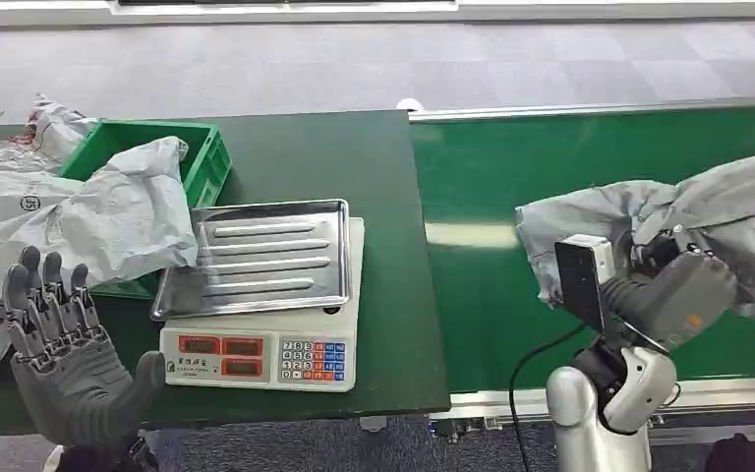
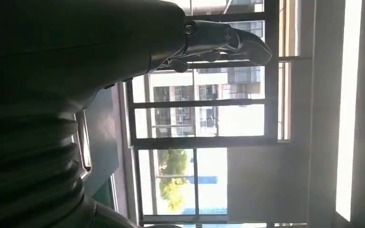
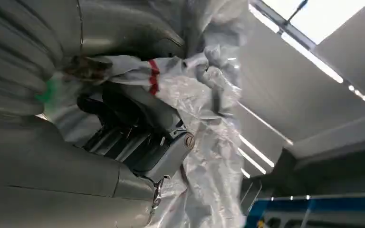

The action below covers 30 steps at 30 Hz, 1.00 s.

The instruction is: Moved the parcel from conveyor to table for the left to box.

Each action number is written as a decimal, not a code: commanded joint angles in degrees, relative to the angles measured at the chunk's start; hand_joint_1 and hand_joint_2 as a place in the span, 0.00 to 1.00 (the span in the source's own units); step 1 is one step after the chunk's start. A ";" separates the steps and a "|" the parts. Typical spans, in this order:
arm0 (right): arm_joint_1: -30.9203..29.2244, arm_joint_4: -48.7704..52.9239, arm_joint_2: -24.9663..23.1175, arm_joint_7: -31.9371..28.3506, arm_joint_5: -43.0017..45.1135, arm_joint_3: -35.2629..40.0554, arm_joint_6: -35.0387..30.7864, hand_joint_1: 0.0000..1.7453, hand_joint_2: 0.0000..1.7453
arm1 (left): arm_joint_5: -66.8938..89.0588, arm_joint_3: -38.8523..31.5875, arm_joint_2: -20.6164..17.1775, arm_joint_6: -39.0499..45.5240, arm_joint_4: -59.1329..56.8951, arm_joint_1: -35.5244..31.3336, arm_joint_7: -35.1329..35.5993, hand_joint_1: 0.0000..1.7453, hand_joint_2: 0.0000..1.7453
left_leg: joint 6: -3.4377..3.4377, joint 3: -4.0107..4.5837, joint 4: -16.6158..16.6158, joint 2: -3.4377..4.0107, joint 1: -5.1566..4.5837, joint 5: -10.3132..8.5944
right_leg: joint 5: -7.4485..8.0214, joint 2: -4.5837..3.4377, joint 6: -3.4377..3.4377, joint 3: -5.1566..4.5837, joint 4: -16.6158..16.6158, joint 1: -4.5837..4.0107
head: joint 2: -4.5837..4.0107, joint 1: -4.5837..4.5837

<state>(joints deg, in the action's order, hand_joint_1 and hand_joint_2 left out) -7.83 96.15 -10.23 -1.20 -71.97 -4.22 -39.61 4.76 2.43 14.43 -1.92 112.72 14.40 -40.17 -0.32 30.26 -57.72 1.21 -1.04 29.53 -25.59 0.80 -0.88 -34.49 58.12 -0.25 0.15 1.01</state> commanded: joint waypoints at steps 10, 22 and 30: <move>-3.06 1.16 -2.03 -0.17 1.03 -5.46 0.50 1.00 1.00 | -0.27 1.35 -1.50 -0.85 -4.83 -2.40 0.17 0.00 1.00 | 0.14 -0.28 0.15 -0.12 0.03 -0.03 | 0.01 -0.03 0.07 0.17 -0.12 0.00 | 0.00 0.00; -29.06 -38.38 0.16 -33.63 27.55 19.39 52.56 1.00 1.00 | -1.25 1.57 -3.76 -3.96 -11.41 -10.09 0.17 0.00 1.00 | 0.19 0.14 0.27 1.00 0.02 -0.10 | 0.42 -1.04 0.00 -0.01 -0.17 0.05 | 0.00 0.02; -29.22 -37.00 -0.52 -36.57 31.38 24.62 56.98 1.00 1.00 | -1.56 1.08 -3.96 -2.23 -8.57 -6.79 0.17 0.00 1.00 | 0.22 -0.22 0.17 0.07 0.11 -0.37 | 0.29 -0.30 0.07 0.06 -0.07 -0.06 | 0.00 0.02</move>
<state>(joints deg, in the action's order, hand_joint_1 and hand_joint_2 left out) -30.95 69.76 -11.32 -36.96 -42.64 11.90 15.87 3.37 2.58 13.16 -5.46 106.66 7.76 -40.15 -0.21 30.26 -57.70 1.13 -0.95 29.12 -25.32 0.79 -0.88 -34.56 58.17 -0.32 0.15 1.03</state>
